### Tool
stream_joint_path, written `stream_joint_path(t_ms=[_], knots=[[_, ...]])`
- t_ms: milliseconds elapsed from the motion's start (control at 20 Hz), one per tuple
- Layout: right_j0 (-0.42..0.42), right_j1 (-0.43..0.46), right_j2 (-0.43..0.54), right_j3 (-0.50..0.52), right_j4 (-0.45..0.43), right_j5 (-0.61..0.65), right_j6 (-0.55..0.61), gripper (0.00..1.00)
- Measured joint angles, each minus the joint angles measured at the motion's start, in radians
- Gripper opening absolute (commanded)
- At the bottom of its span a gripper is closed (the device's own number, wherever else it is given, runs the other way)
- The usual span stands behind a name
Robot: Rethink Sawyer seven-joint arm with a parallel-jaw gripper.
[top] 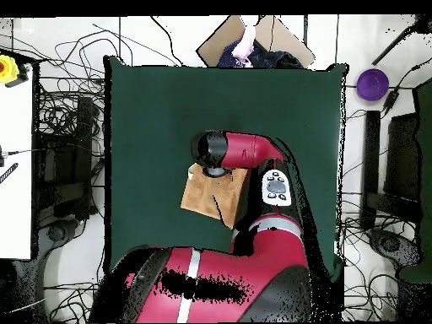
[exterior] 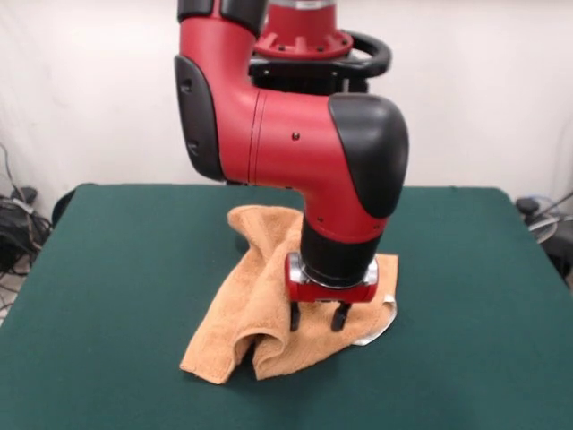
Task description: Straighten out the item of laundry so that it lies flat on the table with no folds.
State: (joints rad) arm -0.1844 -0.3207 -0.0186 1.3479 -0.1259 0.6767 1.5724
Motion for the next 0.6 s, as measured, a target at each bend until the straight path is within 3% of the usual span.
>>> stream_joint_path(t_ms=[550, 600], knots=[[0.008, 0.033, -0.003, -0.048, 0.0, 0.029, 0.0, 1.0], [0.008, 0.035, -0.002, -0.05, 0.0, 0.031, 0.0, 0.0]])
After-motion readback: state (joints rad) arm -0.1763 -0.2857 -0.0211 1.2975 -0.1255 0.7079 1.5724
